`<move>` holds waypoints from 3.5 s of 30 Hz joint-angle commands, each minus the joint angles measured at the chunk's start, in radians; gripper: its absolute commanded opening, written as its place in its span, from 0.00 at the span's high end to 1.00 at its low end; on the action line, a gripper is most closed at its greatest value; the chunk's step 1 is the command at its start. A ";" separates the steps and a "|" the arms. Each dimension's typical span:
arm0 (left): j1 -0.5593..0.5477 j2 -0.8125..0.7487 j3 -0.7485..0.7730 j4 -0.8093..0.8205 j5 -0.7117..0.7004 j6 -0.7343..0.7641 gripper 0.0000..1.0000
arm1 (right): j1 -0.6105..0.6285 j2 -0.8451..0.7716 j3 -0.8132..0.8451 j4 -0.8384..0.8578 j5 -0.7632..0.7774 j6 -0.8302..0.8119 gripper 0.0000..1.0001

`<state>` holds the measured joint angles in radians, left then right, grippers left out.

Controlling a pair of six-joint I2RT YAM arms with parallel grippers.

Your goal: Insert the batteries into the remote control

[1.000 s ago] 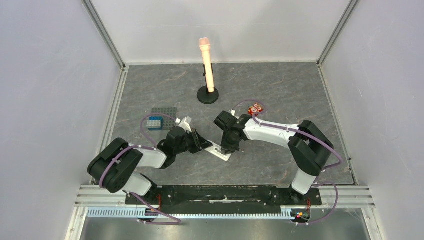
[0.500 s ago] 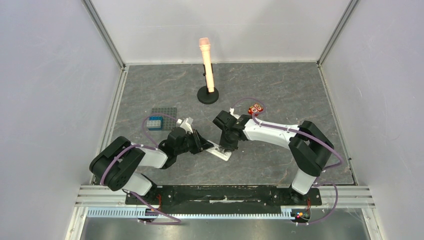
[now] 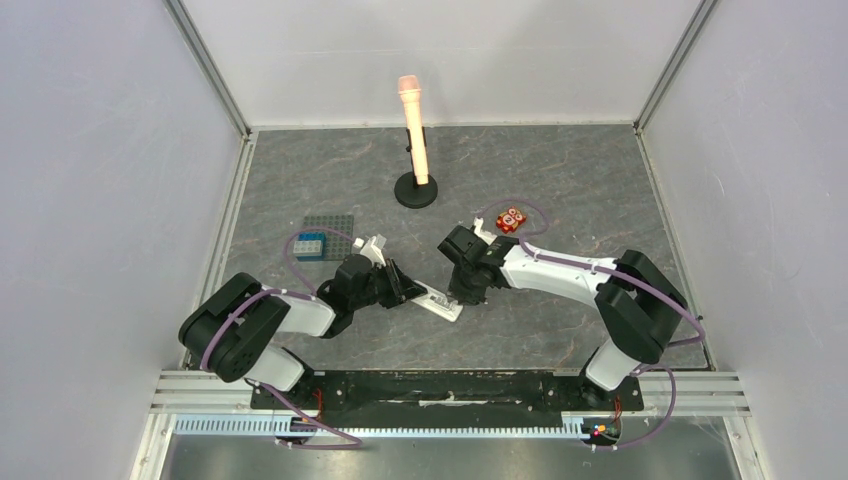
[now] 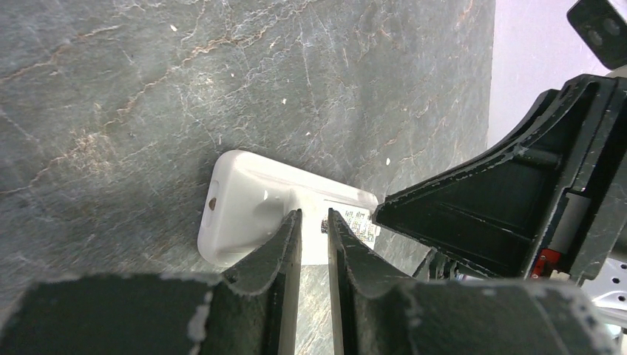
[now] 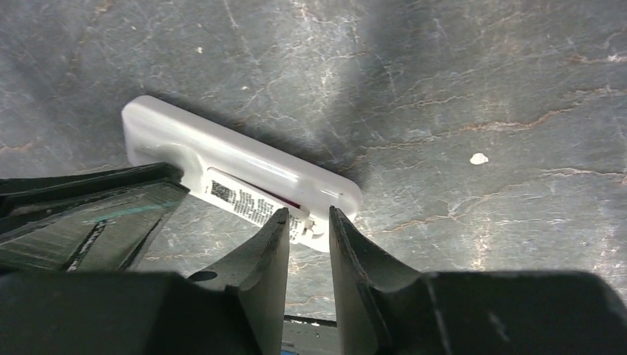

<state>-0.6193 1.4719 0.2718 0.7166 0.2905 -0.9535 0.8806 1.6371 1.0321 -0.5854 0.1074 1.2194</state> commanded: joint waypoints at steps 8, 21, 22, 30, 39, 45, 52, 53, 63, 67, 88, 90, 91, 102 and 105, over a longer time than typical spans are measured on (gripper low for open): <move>-0.008 -0.016 0.004 -0.013 -0.025 0.064 0.75 | -0.002 -0.017 -0.037 0.034 -0.046 0.030 0.80; -0.017 -0.017 -0.005 -0.014 -0.046 0.062 0.75 | 0.000 -0.052 -0.058 0.036 -0.064 0.072 0.73; -0.018 -0.018 -0.006 -0.014 -0.047 0.062 0.75 | 0.000 -0.055 -0.060 0.035 -0.067 0.073 0.74; -0.019 -0.027 -0.008 -0.018 -0.051 0.062 0.75 | 0.000 -0.042 -0.083 0.052 -0.077 0.082 0.83; -0.019 -0.028 -0.017 -0.016 -0.051 0.061 0.75 | 0.000 -0.030 -0.147 0.117 -0.104 0.142 1.00; -0.020 -0.030 -0.023 -0.013 -0.051 0.058 0.75 | 0.001 -0.001 -0.194 0.137 -0.131 0.188 1.00; -0.021 -0.042 -0.022 -0.002 -0.040 0.059 0.75 | 0.043 0.103 -0.121 0.039 -0.005 0.118 1.00; -0.022 -0.043 -0.022 -0.002 -0.040 0.058 0.75 | 0.055 0.115 -0.113 0.029 0.016 0.115 1.00; -0.025 -0.031 -0.025 0.018 -0.026 0.043 0.76 | 0.139 0.194 -0.142 0.053 0.107 0.130 1.00; -0.027 -0.053 -0.017 -0.003 -0.019 0.039 0.76 | 0.161 0.211 -0.120 0.029 0.170 0.120 1.00; -0.031 -0.234 0.119 -0.304 0.017 0.053 0.74 | 0.176 0.143 -0.172 0.196 0.104 0.223 1.00; -0.042 -0.209 0.110 -0.273 0.045 0.044 0.74 | 0.176 0.152 -0.165 0.184 0.120 0.212 1.00; -0.051 -0.194 0.107 -0.264 0.057 0.045 0.74 | 0.176 0.156 -0.167 0.179 0.125 0.209 1.00; -0.141 -0.053 0.131 -0.217 0.014 0.061 0.75 | 0.194 0.158 -0.200 0.190 0.160 0.187 1.00; -0.156 -0.035 0.152 -0.219 -0.016 0.061 0.75 | 0.195 0.157 -0.199 0.191 0.167 0.180 1.00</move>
<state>-0.7551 1.4166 0.3706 0.4496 0.3138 -0.8871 1.0550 1.6272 0.9257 -0.4953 0.3527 1.3659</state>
